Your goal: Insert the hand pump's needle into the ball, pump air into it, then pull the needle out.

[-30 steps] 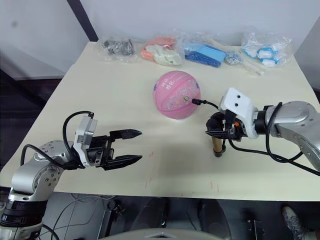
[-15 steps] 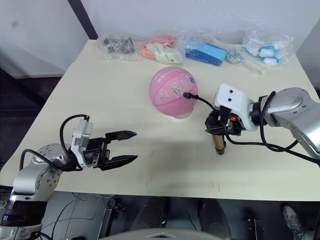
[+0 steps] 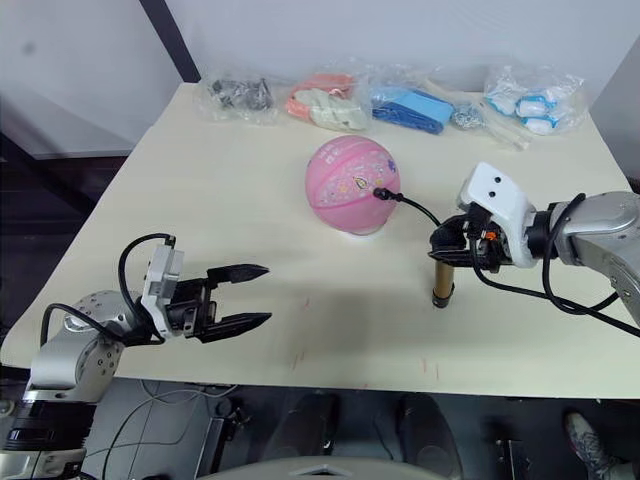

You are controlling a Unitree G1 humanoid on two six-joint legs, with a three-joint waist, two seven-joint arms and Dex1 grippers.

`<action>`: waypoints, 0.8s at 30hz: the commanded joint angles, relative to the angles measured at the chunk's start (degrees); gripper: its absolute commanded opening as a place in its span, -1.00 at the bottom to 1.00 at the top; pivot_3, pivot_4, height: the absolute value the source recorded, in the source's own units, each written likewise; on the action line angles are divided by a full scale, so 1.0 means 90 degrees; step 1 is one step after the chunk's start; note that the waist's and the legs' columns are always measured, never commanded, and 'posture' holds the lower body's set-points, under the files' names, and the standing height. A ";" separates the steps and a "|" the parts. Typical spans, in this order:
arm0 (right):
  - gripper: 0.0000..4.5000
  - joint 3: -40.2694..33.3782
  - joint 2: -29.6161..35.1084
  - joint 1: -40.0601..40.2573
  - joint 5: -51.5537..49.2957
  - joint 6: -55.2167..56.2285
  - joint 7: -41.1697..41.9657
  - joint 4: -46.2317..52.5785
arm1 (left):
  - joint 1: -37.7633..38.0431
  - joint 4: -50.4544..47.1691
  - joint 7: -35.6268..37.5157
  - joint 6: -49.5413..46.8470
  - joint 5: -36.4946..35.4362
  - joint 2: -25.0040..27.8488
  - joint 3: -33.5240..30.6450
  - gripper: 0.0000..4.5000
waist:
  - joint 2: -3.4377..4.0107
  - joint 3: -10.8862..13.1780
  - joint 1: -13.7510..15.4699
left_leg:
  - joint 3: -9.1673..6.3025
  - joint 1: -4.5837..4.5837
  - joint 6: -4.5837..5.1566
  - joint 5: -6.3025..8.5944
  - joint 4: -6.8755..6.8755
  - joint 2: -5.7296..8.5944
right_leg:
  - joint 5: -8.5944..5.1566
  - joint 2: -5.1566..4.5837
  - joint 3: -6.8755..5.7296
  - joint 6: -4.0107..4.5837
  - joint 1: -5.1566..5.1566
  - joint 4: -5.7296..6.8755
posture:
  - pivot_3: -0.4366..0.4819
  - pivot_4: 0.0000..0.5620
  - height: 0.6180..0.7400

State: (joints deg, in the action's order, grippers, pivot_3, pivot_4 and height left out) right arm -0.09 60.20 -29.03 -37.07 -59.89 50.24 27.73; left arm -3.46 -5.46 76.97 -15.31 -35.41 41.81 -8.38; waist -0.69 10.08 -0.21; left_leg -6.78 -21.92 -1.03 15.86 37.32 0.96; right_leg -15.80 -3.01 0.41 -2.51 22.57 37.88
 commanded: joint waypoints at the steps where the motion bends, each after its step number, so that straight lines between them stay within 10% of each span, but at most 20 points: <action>1: -0.08 -0.0170 -0.0052 0.0302 -0.0055 -0.0313 -0.0219 0.0006 | -0.0055 -0.0062 0.0045 0.0119 0.0007 -0.0030 0.0000 1.00 | 0.0000 0.0000 -0.0018 | 0.0004 0.0003 0.0000 0.0000 0.0001 0.0000 | 0.0000 0.0001 0.0005 0.0000 0.0000 0.0002 | -0.05 -0.47 1.00; 24: -0.08 0.0469 0.1132 -0.0288 0.0574 0.0411 0.0593 -0.0156 | -0.0230 -0.0049 0.0004 0.0087 0.0056 -0.0062 0.0132 1.00 | 0.0007 0.0004 -0.0055 | 0.0031 0.0003 0.0001 -0.0001 0.0002 -0.0002 | 0.0001 0.0004 0.0032 -0.0001 0.0016 0.0009 | -0.05 -0.47 1.00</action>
State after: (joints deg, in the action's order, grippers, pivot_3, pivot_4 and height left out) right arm 2.82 68.70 -31.24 -34.85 -57.09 54.88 26.01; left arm -5.03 -4.93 77.12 -15.10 -34.85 41.22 -6.67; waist -0.62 10.11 -0.71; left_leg -6.51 -21.91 -1.02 15.85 37.34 0.93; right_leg -15.79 -2.97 0.68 -2.52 22.72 37.96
